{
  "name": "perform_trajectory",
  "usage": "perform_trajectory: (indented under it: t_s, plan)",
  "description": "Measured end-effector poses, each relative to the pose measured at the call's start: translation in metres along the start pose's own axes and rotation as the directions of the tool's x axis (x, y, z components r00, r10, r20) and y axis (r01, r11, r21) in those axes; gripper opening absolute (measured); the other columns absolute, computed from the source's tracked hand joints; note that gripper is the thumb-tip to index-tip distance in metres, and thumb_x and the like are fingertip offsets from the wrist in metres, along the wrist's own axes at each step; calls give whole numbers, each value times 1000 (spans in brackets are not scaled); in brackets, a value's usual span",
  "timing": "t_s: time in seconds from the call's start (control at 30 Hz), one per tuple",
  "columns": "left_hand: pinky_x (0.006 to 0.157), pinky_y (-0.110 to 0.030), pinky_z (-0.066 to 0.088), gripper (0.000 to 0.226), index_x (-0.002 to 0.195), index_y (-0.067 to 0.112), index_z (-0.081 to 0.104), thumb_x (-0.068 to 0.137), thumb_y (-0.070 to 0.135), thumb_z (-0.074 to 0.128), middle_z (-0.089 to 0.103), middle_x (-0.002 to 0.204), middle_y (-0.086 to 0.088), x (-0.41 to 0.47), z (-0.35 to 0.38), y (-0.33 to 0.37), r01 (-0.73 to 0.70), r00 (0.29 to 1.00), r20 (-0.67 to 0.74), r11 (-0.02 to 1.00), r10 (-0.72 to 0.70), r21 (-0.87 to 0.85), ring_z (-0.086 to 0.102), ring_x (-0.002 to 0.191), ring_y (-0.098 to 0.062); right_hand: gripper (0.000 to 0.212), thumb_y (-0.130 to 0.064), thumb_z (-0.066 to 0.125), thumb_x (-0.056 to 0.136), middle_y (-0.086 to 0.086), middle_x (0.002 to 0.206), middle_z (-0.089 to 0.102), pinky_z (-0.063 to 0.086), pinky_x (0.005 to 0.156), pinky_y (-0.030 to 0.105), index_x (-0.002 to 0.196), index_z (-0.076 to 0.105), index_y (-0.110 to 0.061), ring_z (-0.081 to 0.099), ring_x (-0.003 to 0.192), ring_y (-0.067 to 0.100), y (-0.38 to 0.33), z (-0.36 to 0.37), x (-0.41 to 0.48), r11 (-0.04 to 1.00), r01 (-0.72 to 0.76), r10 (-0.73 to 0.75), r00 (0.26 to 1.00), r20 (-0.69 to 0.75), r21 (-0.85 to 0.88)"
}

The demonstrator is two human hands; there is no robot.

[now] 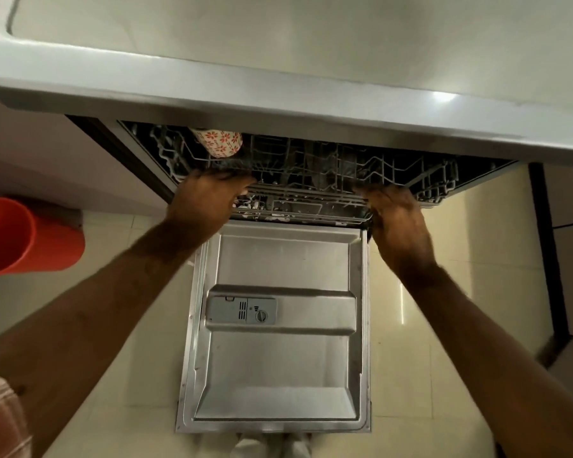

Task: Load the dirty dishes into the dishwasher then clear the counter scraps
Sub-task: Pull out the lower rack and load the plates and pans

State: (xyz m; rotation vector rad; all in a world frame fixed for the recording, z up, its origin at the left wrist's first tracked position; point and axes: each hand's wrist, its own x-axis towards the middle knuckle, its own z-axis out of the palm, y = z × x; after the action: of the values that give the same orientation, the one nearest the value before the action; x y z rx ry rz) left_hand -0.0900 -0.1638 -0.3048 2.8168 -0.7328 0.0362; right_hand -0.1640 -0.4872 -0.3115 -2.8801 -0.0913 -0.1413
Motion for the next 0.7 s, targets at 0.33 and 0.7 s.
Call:
perform_trajectory:
  t_s: [0.33, 0.7]
  plan:
    - [119, -45, 28, 45, 141, 24, 57, 98, 11, 59, 61, 140, -1, -10, 39, -4, 34, 985, -165, 997, -45, -72, 50, 136, -22, 85, -10, 64, 94, 13, 167, 25, 47, 111, 45, 164, 16, -14, 35, 148, 36, -19, 153, 17, 999, -33, 12, 893, 449, 38]
    - [128, -44, 11, 73, 162, 18, 11, 101, 17, 52, -1, 170, 0, -123, 115, 50, 217, 969, 173, 937, -174, -273, -5, 157, -20, 76, 9, 52, 91, 14, 166, 32, 33, 121, 38, 161, 32, -14, 35, 150, 36, -9, 188, 26, 979, -186, 119, 860, 496, 88]
